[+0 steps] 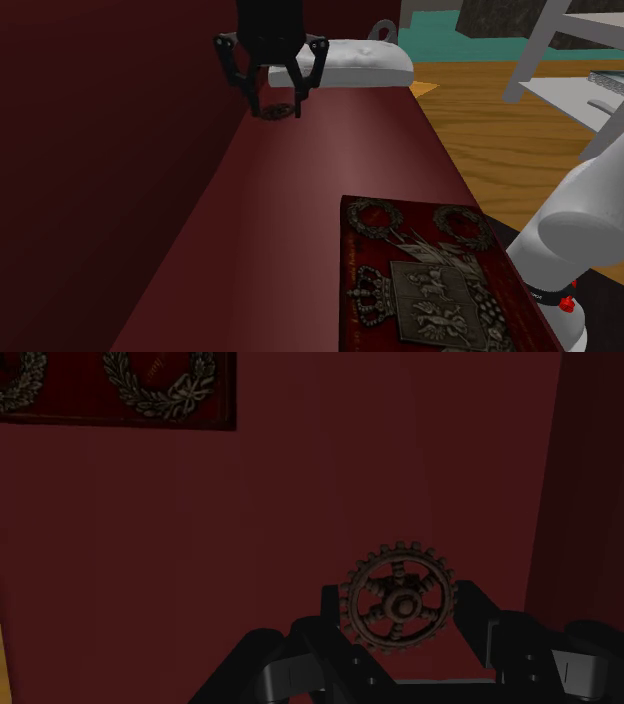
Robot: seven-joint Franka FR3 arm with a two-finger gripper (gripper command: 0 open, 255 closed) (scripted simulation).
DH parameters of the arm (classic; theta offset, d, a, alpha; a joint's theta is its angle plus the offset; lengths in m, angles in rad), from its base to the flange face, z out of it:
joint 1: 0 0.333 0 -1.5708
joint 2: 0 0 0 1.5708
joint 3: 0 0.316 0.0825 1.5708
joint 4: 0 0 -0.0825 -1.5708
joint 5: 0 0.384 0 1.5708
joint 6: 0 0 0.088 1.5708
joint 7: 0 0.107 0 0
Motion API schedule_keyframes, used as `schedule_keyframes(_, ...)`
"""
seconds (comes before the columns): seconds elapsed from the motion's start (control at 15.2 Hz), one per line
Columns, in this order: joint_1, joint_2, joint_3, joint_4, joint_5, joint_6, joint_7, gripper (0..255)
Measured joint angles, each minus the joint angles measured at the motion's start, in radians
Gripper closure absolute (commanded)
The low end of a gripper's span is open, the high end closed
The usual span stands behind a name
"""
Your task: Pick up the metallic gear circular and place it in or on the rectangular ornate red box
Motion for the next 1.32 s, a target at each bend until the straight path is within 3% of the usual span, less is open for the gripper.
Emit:
schedule_keyframes(0.79,0.129,-0.404,-0.056,-0.276,0.225,-0.061,0.04,255)
schedule_keyframes(1.32,0.23,-0.58,-0.037,-0.328,0.328,-0.144,0.157,255)
